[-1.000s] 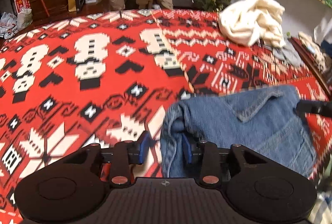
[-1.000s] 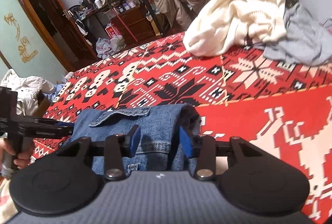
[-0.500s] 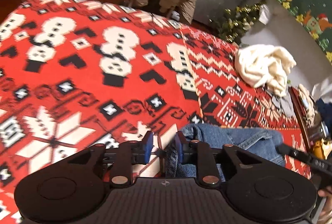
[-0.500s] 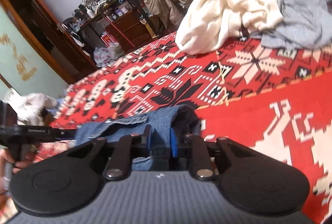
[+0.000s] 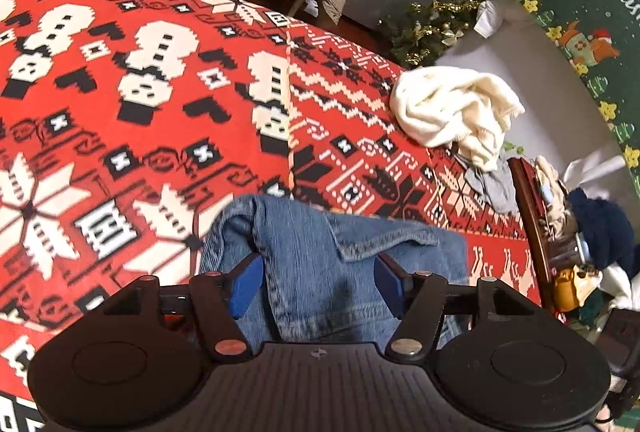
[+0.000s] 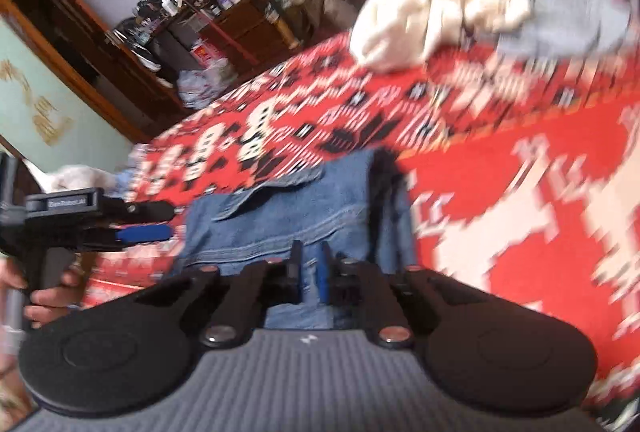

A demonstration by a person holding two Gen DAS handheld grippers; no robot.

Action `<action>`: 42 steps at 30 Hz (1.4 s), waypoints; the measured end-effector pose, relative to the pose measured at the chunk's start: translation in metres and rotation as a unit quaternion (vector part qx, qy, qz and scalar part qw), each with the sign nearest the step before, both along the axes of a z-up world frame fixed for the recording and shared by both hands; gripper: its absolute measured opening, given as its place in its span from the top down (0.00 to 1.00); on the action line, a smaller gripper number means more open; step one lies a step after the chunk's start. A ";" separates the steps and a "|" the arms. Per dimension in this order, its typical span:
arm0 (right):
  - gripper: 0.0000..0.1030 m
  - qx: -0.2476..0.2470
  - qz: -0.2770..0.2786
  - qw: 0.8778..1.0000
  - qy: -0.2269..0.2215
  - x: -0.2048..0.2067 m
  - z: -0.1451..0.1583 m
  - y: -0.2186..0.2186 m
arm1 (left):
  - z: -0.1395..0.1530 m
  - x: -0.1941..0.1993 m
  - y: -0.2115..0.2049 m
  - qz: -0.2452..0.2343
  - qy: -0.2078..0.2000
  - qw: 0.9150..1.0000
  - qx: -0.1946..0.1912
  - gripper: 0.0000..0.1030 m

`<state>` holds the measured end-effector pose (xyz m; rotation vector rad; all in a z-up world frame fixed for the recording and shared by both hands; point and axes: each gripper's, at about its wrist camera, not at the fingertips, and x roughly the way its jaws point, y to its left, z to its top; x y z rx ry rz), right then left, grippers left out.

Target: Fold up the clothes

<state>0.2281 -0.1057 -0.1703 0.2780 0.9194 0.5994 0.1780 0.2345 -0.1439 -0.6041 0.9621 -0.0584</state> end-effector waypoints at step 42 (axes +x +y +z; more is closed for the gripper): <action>0.88 0.069 0.017 0.997 0.025 0.014 -0.021 0.026 | -0.049 0.006 0.044 0.064 -0.048 0.987 -0.142 0.83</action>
